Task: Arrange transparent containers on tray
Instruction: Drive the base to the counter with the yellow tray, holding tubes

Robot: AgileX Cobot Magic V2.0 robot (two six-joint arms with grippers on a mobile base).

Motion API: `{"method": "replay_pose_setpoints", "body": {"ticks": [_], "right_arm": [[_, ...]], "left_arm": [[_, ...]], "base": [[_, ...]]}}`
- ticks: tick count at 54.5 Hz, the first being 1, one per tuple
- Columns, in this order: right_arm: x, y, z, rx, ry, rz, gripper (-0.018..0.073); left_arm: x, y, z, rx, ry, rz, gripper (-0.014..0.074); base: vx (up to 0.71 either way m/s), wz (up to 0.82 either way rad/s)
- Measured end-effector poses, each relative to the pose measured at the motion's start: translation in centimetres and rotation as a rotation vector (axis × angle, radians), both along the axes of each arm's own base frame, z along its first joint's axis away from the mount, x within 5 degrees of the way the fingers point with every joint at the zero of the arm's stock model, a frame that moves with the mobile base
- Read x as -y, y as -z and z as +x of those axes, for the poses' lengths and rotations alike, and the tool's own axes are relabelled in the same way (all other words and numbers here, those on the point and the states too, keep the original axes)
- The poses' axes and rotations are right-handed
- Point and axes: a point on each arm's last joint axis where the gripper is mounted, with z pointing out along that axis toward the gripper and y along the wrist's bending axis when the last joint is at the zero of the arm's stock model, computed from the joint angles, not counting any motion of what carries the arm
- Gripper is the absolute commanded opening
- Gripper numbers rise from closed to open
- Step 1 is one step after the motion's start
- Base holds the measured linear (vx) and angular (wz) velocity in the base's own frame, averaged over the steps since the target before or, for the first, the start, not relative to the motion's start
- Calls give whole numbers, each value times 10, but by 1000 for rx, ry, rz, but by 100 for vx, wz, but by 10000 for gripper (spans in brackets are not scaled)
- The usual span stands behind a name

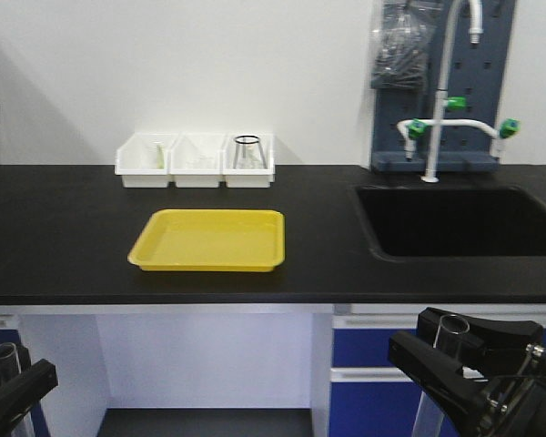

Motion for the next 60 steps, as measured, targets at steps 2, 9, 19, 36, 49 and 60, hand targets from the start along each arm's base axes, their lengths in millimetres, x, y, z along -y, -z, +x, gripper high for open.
{"method": "replay_pose_setpoints", "body": {"ticks": [2, 9, 19, 36, 49, 60], "right_arm": [[0, 0, 0, 0, 0, 0, -11], [0, 0, 0, 0, 0, 0, -11], [0, 0, 0, 0, 0, 0, -11], [0, 0, 0, 0, 0, 0, -11], [0, 0, 0, 0, 0, 0, -11], [0, 0, 0, 0, 0, 0, -11]], "left_arm": [[0, 0, 0, 0, 0, 0, -4], [0, 0, 0, 0, 0, 0, -4], [0, 0, 0, 0, 0, 0, -4], [0, 0, 0, 0, 0, 0, -4], [0, 0, 0, 0, 0, 0, -4], [0, 0, 0, 0, 0, 0, -4]], "base": [[28, 34], [30, 33], [35, 35], [41, 32], [45, 0], [45, -25]]}}
